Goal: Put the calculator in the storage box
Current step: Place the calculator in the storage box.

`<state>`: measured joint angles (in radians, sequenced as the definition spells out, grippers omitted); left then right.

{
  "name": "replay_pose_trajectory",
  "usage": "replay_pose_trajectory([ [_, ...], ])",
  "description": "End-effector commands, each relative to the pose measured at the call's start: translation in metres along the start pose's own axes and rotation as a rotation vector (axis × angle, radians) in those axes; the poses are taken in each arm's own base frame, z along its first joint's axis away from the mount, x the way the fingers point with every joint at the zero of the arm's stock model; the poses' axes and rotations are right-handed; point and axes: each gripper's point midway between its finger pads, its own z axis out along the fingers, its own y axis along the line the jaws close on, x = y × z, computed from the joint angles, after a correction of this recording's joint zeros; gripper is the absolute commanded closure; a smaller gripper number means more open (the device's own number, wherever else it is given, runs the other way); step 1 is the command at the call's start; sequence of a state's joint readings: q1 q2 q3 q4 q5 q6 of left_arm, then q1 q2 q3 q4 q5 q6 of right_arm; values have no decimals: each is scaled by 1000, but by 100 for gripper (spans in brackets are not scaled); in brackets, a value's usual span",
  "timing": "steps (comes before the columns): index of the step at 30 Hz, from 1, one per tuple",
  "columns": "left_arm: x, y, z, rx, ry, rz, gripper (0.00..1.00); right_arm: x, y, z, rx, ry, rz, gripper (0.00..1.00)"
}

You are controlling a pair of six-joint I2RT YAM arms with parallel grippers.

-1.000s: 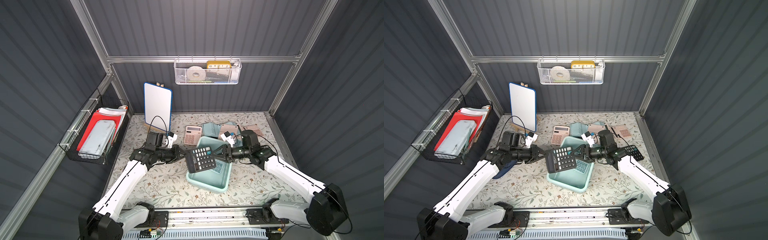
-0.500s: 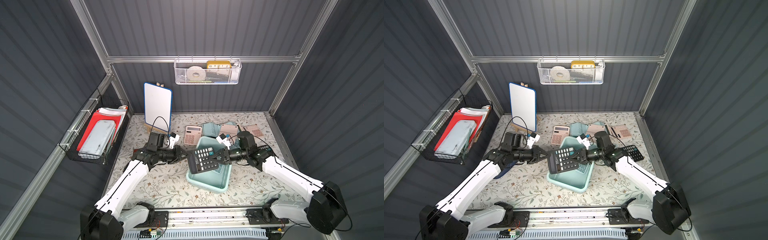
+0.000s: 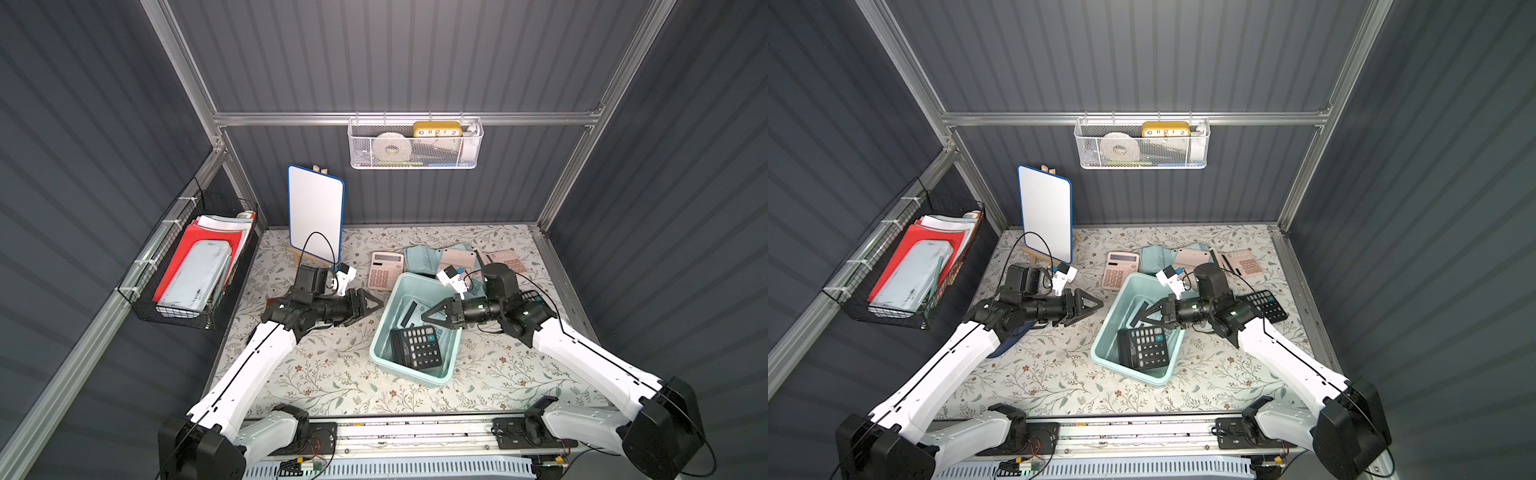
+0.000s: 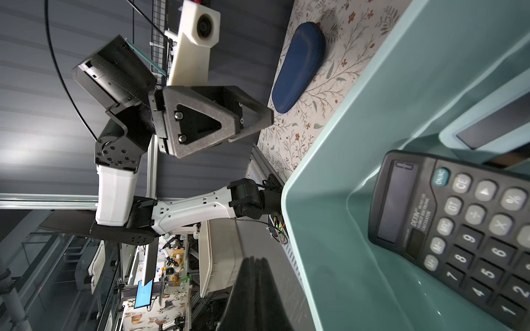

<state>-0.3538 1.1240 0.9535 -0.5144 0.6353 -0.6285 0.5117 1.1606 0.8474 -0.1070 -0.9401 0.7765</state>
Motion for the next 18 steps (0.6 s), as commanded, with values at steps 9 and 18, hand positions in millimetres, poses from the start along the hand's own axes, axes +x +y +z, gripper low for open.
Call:
replay_pose_trajectory([
  [9, -22, 40, -8, -242, -144, -52, 36, 4, -47, -16, 260, -102, 55, 99],
  [18, -22, 51, 3, -312, -160, -59, 21, 4, -73, -54, 530, -201, 54, 76],
])
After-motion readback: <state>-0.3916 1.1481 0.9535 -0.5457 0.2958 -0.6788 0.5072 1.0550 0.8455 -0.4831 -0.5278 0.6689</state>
